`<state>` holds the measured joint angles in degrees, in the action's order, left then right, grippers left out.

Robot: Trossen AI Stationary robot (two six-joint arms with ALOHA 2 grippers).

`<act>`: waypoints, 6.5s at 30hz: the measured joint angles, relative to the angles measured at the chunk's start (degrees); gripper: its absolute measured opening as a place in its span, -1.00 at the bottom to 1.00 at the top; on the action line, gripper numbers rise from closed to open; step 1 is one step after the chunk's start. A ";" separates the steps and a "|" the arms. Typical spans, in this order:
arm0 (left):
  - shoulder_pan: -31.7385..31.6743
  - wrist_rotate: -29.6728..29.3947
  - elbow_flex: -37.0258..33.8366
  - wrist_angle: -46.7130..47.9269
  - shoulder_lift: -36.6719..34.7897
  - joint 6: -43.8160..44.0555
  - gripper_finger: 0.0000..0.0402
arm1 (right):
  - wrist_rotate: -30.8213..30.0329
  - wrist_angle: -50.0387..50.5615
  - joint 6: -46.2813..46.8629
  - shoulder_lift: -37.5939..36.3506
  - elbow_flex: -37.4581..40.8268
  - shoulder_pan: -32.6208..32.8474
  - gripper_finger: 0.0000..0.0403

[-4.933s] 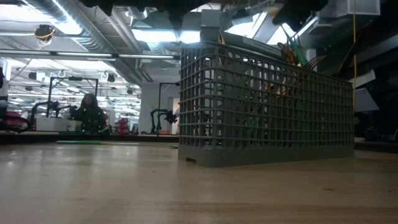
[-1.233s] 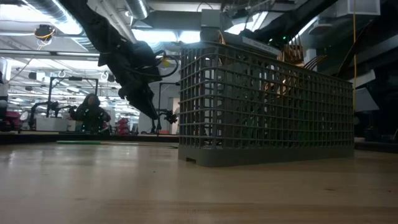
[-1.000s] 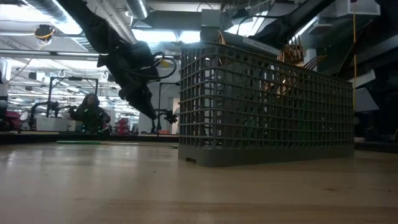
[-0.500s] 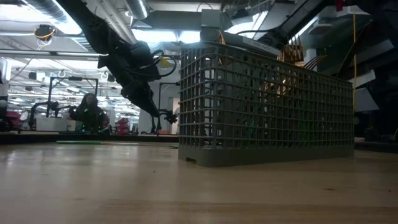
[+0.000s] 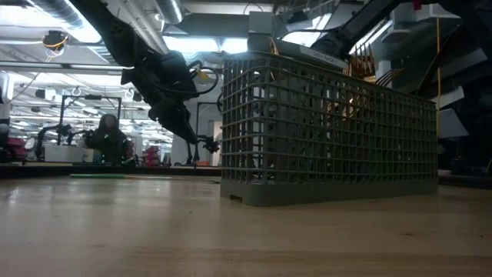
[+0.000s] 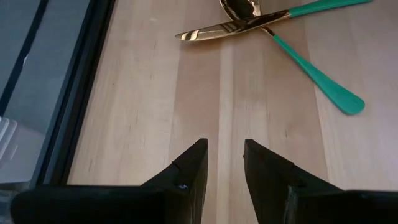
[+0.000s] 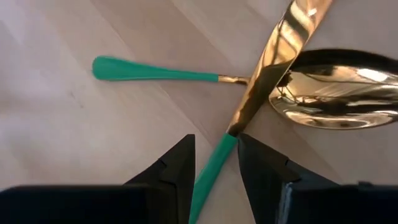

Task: Sort silverware
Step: Put the gold knife into the gray silverware organizer

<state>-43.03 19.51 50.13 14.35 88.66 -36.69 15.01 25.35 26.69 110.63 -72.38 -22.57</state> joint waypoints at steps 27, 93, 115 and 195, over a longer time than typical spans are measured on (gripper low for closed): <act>0.00 0.00 0.00 0.09 0.00 -0.98 -0.53 | -11.98 -0.21 1.58 4.13 -0.11 2.91 -0.39; -6.82 3.64 0.00 4.33 0.00 -1.94 -0.53 | -15.54 31.54 -7.53 5.90 -34.69 2.66 -0.86; -6.99 7.17 0.00 3.40 0.00 -0.36 -0.53 | -25.35 58.24 -5.65 3.30 -61.40 6.40 -0.85; 6.32 7.32 0.00 -0.44 0.00 19.42 -0.53 | -69.36 61.71 76.49 -22.10 11.50 54.79 -0.69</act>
<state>-36.71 26.83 50.13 13.91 88.66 -17.26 -54.35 87.07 103.18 88.53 -60.88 32.23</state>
